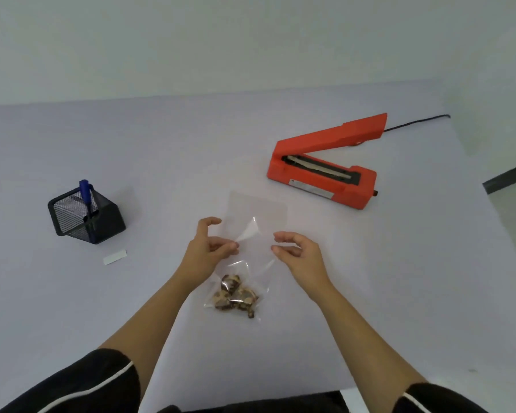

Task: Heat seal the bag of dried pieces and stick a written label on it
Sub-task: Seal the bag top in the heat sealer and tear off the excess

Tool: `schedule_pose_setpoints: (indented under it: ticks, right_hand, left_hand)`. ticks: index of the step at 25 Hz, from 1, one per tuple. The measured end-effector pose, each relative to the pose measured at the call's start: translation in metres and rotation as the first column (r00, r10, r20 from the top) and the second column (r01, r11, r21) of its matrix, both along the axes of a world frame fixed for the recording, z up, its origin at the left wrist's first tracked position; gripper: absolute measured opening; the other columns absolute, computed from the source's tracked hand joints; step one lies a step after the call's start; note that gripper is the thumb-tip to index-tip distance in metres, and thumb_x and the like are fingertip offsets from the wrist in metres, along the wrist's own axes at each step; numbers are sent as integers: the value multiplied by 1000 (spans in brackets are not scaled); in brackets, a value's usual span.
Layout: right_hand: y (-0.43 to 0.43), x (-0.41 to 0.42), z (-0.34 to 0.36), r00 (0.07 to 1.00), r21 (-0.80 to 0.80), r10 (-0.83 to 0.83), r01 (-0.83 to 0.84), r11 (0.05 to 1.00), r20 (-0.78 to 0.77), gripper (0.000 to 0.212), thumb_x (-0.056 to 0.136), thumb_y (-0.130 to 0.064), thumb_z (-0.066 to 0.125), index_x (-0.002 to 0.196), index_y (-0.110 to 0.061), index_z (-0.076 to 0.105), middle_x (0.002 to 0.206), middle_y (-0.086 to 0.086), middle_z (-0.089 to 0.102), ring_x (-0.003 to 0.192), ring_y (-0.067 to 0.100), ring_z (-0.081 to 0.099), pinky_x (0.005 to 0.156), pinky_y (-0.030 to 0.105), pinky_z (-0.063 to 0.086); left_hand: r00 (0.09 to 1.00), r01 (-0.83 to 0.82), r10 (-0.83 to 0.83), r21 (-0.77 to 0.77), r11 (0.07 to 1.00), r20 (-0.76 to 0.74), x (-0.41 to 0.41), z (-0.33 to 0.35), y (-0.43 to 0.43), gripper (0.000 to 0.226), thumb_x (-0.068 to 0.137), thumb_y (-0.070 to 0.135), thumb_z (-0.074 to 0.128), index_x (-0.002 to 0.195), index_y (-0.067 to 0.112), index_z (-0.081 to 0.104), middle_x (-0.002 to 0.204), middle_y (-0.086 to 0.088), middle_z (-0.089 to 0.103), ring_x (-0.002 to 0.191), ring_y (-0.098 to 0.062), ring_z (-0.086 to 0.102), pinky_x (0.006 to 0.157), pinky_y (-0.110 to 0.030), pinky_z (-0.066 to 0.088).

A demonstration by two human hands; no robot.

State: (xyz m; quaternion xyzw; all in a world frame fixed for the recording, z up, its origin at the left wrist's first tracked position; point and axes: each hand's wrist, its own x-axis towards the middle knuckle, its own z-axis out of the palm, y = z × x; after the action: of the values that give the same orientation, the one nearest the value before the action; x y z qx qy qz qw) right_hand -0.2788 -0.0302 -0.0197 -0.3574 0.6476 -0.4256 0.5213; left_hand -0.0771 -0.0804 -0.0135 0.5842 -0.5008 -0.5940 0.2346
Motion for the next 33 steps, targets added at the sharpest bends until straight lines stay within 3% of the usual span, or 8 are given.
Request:
schedule_pose_setpoints:
  ticks: [5,9,15,22,25,28,30,33]
  right_hand:
    - [0,-47,10,991,-5,-133,133,991,33,26,81,-5,69,92,-29,66,98,-9,69,78,4,67,72,14,52]
    - [0,-78,15,961,-3,-253,255,967,114,16,85,-8,65,91,-23,68,92,-1,70,85,16,70,81,24,55]
    - [-10,-106,17,923,-36,-361,369,929,133,13,86,-11,65,96,-18,65,94,5,67,84,19,71,76,25,56]
    - [-32,-112,21,934,-60,-354,351,934,-40,13,87,-16,64,92,-27,62,89,-8,66,81,11,69,74,19,54]
    - [-39,-114,19,942,-71,-330,326,943,-66,17,87,-15,63,91,-32,62,91,-9,66,86,14,67,79,25,54]
    - [-41,-118,17,935,-78,-287,276,958,-209,9,89,-20,60,93,-28,62,94,-6,67,85,9,64,81,22,53]
    - [-44,-124,29,845,-217,-378,316,923,-378,8,90,-18,58,97,-19,63,97,1,66,81,4,58,77,11,48]
    - [-60,-140,74,651,-612,-579,215,761,-491,12,91,-5,53,97,-6,63,96,9,64,88,7,54,82,10,42]
  left_hand:
    - [995,68,-61,89,994,-80,-51,2,-22,13,88,16,62,96,7,68,80,-4,75,79,-16,72,77,-23,54]
    - [987,95,-75,136,986,-142,-87,7,-26,22,91,23,57,88,5,69,76,-3,73,80,-21,72,75,-21,52]
    - [982,-39,67,163,986,-174,-129,11,-36,21,90,19,58,82,2,67,70,-9,72,70,-20,70,68,-21,52]
    - [976,-166,183,136,977,-117,-146,12,-46,23,91,19,58,74,5,67,60,-4,67,65,-20,69,63,-20,53]
    - [976,-183,196,133,974,-91,-150,12,-51,23,90,20,59,74,5,67,64,-6,67,65,-20,68,63,-21,53]
    - [977,-193,205,160,968,-64,-149,12,-55,23,90,20,59,75,5,67,69,-9,67,63,-18,67,59,-18,53]
    - [978,-194,205,183,964,-47,-147,12,-57,23,89,21,60,76,4,67,72,-10,66,65,-20,67,56,-16,53]
    - [976,-200,214,203,958,-46,-146,13,-58,23,90,21,59,76,4,67,72,-10,65,67,-21,67,53,-13,51]
